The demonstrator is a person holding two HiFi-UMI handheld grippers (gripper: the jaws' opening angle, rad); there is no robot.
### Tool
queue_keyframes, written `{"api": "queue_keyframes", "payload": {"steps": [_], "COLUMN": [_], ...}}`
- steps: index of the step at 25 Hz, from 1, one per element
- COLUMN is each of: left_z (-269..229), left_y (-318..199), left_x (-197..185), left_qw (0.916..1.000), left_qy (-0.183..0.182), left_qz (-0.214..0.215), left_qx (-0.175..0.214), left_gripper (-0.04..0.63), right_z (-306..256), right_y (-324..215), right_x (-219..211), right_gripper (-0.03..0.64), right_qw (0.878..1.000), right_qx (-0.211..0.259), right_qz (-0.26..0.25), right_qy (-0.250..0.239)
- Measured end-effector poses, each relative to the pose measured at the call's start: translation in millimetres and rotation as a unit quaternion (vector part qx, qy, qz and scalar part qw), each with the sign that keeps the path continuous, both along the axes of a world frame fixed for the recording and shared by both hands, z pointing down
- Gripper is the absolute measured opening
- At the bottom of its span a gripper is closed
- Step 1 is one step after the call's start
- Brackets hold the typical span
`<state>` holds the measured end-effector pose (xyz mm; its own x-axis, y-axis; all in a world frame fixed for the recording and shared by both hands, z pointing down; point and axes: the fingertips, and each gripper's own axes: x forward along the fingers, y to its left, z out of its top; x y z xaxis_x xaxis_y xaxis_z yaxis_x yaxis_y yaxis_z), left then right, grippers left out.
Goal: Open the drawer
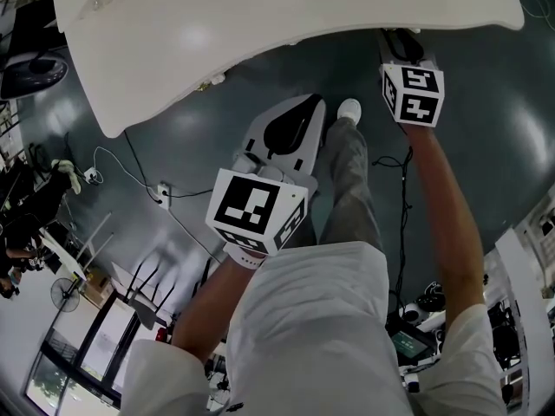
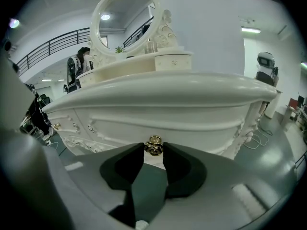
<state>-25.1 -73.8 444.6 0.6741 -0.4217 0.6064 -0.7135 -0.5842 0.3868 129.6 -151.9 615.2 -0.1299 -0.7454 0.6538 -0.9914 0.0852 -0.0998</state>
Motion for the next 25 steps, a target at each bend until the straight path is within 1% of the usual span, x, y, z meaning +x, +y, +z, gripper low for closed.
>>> {"api": "queue_keyframes", "payload": {"steps": [12, 15, 21, 25], "left_z": [0, 0, 0, -3], "left_y": [0, 1, 1, 8], "left_x": [-1, -1, 3, 11], "left_qw": [1.0000, 1.0000, 1.0000, 0.9999], "left_qy": [0.001, 0.000, 0.001, 0.001], "left_qz": [0.000, 0.000, 0.006, 0.013], "left_qx": [0.000, 0.000, 0.001, 0.005], "left_gripper": [0.009, 0.009, 0.009, 0.009], "right_z": [-1, -1, -2, -2], "right_y": [1, 13, 36, 51], "right_x": [3, 4, 7, 10], "right_gripper": [0.135, 0.135, 0.133, 0.133], "right_qw": [1.000, 1.000, 1.000, 1.000], "right_qx": [-0.006, -0.006, -0.005, -0.005], "right_qz": [0.009, 0.012, -0.004, -0.001], "right_qy": [-0.002, -0.003, -0.002, -0.003]}}
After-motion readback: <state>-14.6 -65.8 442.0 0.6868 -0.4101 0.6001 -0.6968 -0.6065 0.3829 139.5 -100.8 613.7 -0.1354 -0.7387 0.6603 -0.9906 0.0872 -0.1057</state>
